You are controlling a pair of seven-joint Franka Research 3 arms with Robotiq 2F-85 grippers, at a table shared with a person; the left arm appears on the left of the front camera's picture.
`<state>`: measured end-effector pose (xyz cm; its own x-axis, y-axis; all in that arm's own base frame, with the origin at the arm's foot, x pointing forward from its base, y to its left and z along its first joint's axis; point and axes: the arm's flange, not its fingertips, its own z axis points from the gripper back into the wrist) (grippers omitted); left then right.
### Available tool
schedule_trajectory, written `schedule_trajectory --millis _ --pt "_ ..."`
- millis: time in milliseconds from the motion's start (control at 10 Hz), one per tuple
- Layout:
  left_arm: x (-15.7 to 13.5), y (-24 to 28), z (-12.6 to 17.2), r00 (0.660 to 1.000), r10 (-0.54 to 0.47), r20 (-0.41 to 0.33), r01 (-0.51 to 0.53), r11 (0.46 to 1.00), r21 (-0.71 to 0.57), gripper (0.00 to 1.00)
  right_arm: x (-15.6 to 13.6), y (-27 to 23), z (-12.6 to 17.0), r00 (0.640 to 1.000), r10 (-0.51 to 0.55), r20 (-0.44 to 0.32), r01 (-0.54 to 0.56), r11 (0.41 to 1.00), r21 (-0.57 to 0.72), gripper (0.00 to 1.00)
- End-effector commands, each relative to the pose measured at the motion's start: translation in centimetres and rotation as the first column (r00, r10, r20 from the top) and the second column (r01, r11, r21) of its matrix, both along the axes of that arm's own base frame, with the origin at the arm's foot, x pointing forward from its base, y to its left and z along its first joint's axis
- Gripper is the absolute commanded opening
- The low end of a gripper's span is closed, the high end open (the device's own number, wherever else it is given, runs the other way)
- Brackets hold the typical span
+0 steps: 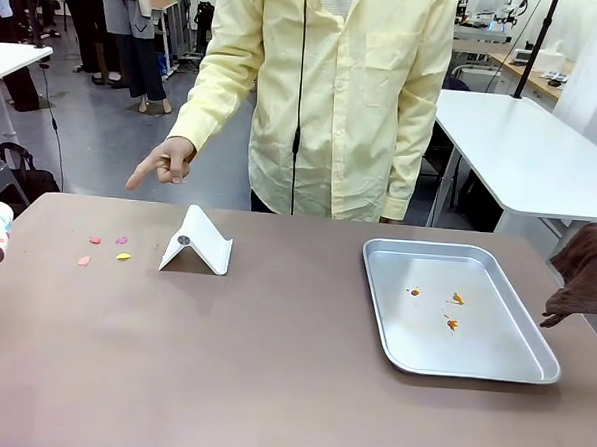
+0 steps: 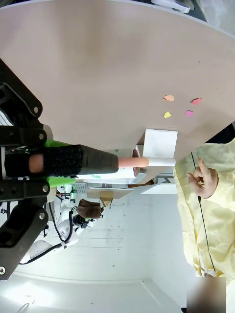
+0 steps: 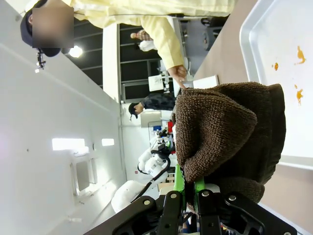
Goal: Clean the surface of the table.
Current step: If a person points to the right, clean the right side of the table with your right hand, and if they point to the left, clean the left side with your left hand.
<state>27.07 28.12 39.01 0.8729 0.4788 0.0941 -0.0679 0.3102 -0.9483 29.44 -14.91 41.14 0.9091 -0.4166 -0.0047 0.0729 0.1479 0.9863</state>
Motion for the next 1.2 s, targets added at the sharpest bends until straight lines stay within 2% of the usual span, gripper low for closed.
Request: schedule_trajectory --millis 0,100,200,300,400,600,900,1100 --pt "-0.2 0.0 0.0 1.0 -0.005 0.003 0.005 1.0 -0.001 0.0 -0.2 0.0 0.2 1.0 0.012 -0.01 -0.012 1.0 0.007 0.0" --pt "-0.2 0.0 0.0 1.0 -0.005 0.003 0.005 1.0 -0.001 0.0 -0.2 0.0 0.2 1.0 0.012 -0.01 -0.012 1.0 0.007 0.0" --pt "0.0 0.0 0.0 1.0 0.0 0.0 0.0 1.0 0.0 0.22 -0.2 0.0 0.2 1.0 0.012 -0.01 -0.012 1.0 0.007 0.0" --pt "0.0 -0.6 0.0 1.0 -0.011 0.005 0.011 1.0 0.019 0.22 -0.2 0.0 0.2 1.0 0.012 -0.01 -0.012 1.0 0.007 0.0" --pt "0.7 -1.3 0.2 0.999 0.046 0.004 -0.046 0.998 0.048 0.22 -0.2 0.0 0.2 1.0 0.012 -0.01 -0.012 1.0 0.007 0.0" --pt "2.8 -3.2 0.3 0.996 0.082 -0.015 -0.08 0.991 0.107 0.22 -0.2 0.0 0.2 1.0 0.012 -0.01 -0.012 1.0 0.007 0.0" --pt "7.5 -4.4 -0.9 0.988 0.11 -0.105 -0.095 0.985 0.142 0.22 -0.2 0.0 0.2 1.0 0.012 -0.01 -0.012 1.0 0.007 0.0" --pt "9.6 -5.1 -2.4 0.977 0.157 -0.148 -0.13 0.976 0.174 0.22 -0.2 0.0 0.2 1.0 0.012 -0.01 -0.012 1.0 0.007 0.0"
